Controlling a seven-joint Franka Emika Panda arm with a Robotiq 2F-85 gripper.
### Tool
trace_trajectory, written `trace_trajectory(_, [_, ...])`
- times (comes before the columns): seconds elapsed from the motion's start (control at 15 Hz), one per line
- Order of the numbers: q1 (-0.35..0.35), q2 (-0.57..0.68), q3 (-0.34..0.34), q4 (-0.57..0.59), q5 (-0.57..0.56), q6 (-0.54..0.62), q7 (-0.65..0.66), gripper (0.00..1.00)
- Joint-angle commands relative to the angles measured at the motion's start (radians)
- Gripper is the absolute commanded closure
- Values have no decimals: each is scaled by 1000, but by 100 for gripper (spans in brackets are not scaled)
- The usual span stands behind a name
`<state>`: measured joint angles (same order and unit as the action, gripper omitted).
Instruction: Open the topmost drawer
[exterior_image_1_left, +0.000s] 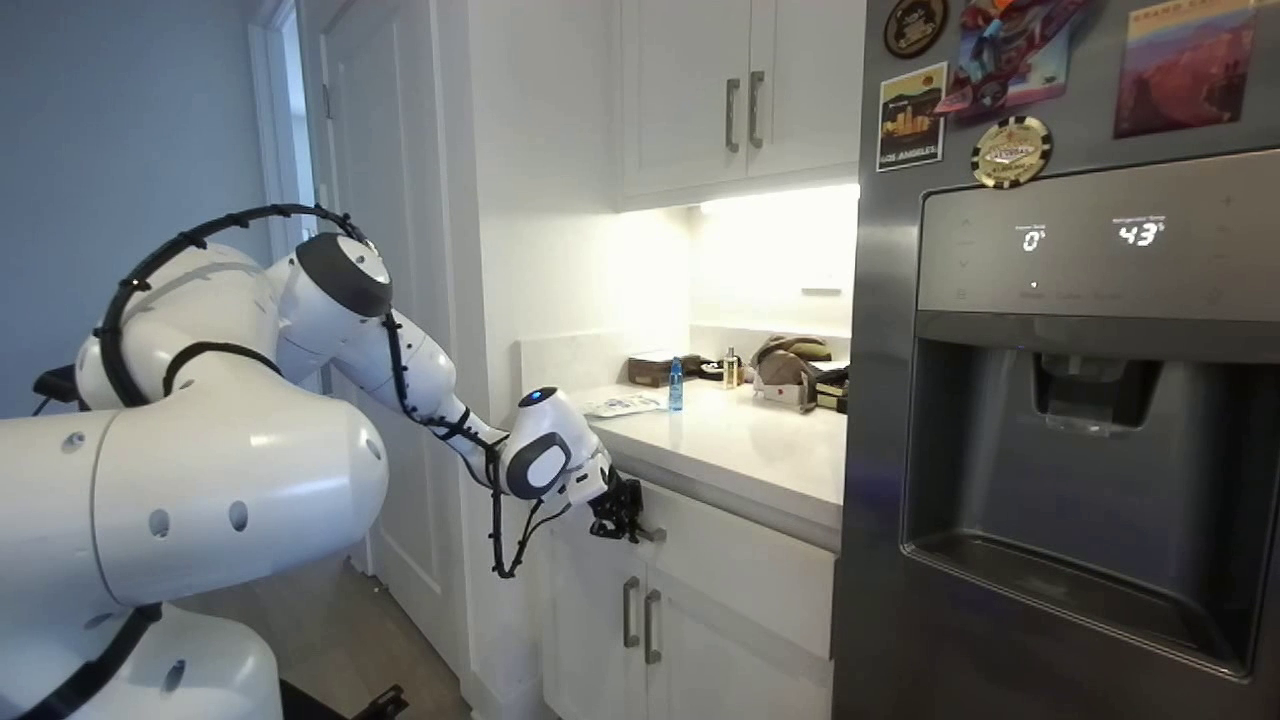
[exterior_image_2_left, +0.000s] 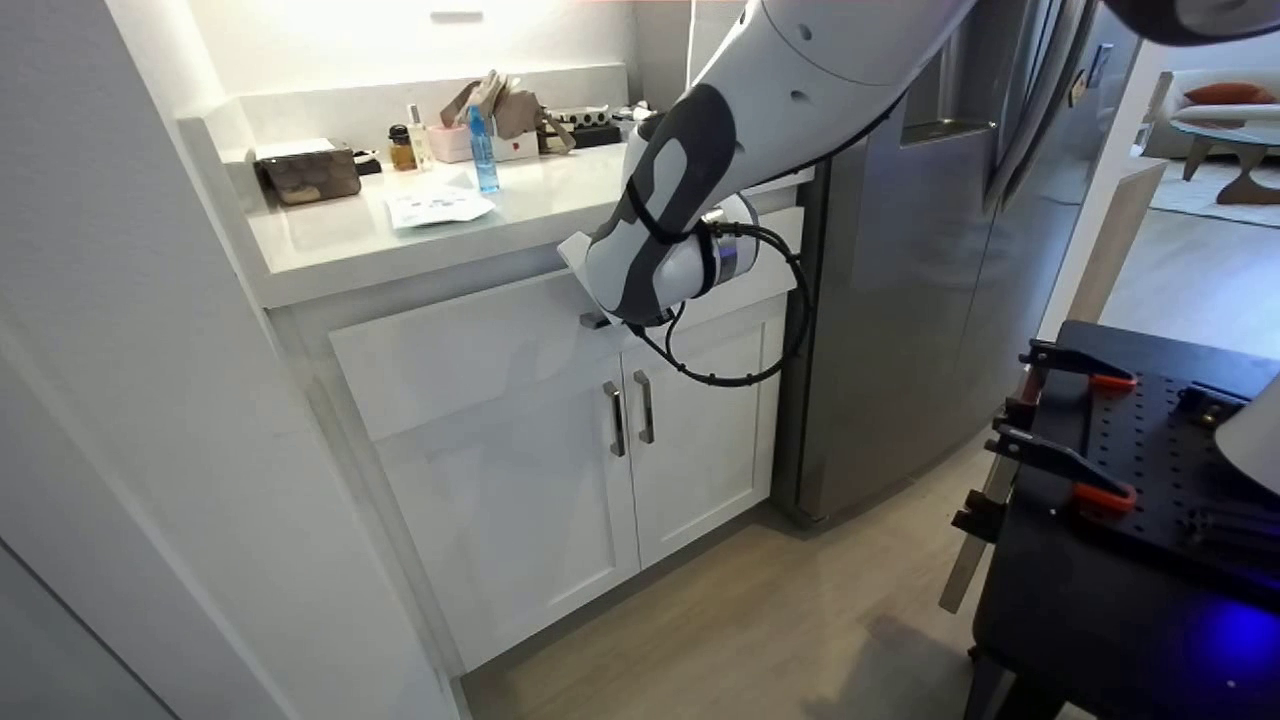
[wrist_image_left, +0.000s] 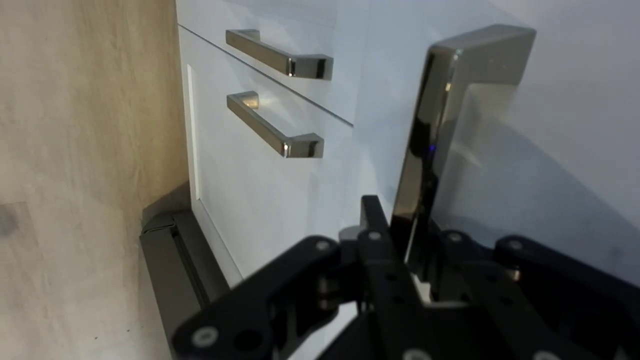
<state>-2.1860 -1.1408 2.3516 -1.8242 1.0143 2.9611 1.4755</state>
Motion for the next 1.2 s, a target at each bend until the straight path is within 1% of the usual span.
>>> trace_trajectory(0.0, [60,191,44,-182,15,24,-127,96])
trace_trajectory(0.27, [94,266,71,-287,6,82,-126,96])
trace_trajectory(0.6, [185,364,92,-456,-9,176,-65,96])
trace_trajectory(0.87, [255,413,89,-548,-25,215,-10,96])
trace_trajectory(1.13, [271,466,116,-605,-41,243,14,96])
